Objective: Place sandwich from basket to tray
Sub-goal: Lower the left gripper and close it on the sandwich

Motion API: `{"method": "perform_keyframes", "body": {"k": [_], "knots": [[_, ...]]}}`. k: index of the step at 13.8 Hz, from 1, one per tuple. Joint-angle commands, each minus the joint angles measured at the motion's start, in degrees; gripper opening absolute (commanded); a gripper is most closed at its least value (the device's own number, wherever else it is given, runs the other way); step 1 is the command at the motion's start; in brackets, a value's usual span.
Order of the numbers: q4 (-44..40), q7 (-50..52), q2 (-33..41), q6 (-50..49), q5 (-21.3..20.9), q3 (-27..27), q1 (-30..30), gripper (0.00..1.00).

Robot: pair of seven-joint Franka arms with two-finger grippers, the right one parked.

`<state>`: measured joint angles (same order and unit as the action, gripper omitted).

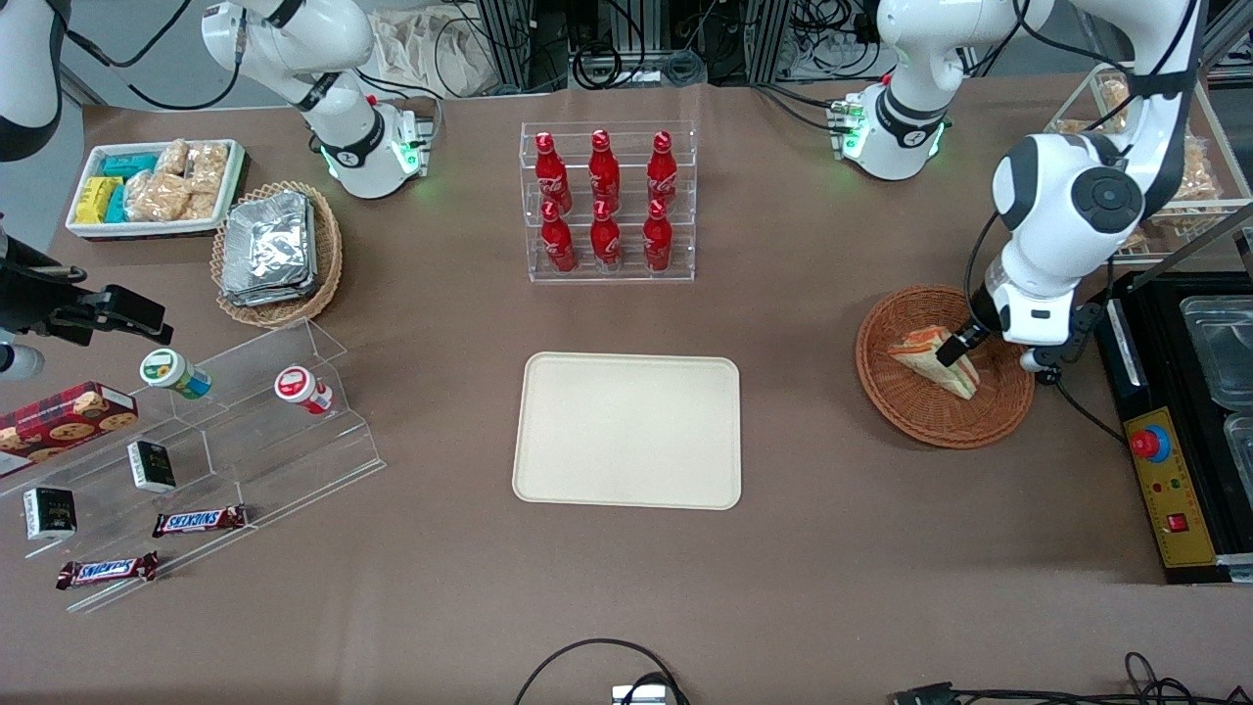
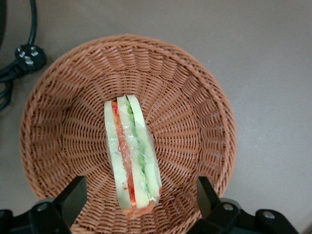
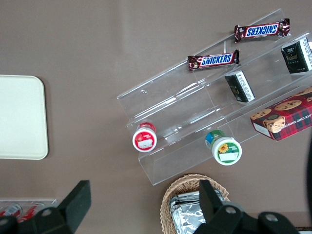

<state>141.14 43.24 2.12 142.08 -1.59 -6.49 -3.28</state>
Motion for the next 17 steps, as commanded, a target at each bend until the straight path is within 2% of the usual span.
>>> {"method": "perform_keyframes", "body": {"k": [1,9,13,15,17], "knots": [[1.7,3.2,-2.0,4.7,-0.3,0.2,0.6,1.00],[5.9,6.6,-6.4,15.2,-0.4,0.2,0.8,1.00],[6.2,6.6,-7.3,16.3,-0.4,0.2,0.8,0.98],[6.3,6.6,-7.8,17.2,-0.4,0.2,0.7,0.90],[6.3,6.6,-8.1,17.2,-0.6,0.2,0.7,0.71]]}}
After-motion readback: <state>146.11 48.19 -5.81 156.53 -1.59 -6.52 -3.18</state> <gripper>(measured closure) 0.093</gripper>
